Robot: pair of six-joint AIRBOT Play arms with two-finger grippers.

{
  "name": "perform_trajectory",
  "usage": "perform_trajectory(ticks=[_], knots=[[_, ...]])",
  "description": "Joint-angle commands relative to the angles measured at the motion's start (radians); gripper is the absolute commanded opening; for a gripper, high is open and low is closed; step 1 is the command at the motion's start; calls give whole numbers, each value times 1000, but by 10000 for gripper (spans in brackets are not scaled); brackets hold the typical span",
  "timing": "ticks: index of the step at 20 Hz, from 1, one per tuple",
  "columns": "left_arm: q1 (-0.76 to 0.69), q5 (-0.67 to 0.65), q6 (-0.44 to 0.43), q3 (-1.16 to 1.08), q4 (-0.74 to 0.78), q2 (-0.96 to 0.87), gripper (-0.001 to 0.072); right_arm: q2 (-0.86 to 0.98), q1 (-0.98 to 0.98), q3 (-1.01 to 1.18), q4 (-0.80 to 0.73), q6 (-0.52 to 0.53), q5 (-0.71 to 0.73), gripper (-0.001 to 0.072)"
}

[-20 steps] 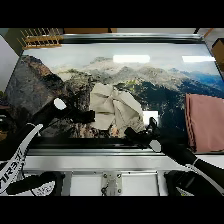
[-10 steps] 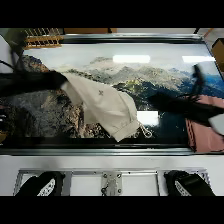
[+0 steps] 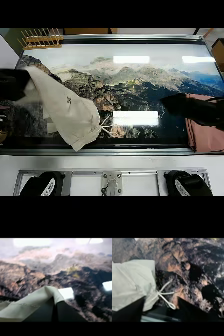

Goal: Fold the clothes and pants, and hang the long-sleeved shirts on hangers.

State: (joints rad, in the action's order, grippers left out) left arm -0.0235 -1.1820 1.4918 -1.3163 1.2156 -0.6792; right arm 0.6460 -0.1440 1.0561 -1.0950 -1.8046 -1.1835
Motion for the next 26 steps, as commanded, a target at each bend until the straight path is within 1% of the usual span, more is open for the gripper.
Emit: perform_trajectory(ticks=[1,3,5,7,9,10,12,14,17,19,22,23,24,25,26], knots=[[1,2,9,220,290,-10,5,72,-23,-154,54,74,-6,609],[2,19,9,297,380,-64,5,153,-73,-250,95,107,64,607],[8,50,9,349,389,-132,5,253,-163,-303,106,107,156,596],[32,64,9,364,386,-212,5,391,-294,-304,133,107,279,596],[66,64,18,364,386,-278,5,529,-414,-295,219,108,428,597],[84,64,27,364,382,-304,5,591,-460,-280,261,120,478,597],[113,64,40,364,377,-342,5,733,-541,-214,408,224,554,598],[127,69,45,364,377,-362,5,857,-588,-119,549,332,557,598],[126,98,45,365,377,-368,5,1006,-630,21,663,419,555,599],[124,112,45,365,365,-369,5,1079,-651,97,680,431,554,599],[125,117,45,365,317,-369,5,1134,-665,159,681,432,547,594],[125,117,43,365,299,-369,5,1137,-665,164,680,436,548,455],[124,116,42,365,285,-368,5,1135,-658,164,677,473,542,136],[124,115,42,365,274,-367,5,1128,-645,165,659,507,529,20],[117,111,42,365,274,-357,5,1114,-622,164,616,511,512,19]])
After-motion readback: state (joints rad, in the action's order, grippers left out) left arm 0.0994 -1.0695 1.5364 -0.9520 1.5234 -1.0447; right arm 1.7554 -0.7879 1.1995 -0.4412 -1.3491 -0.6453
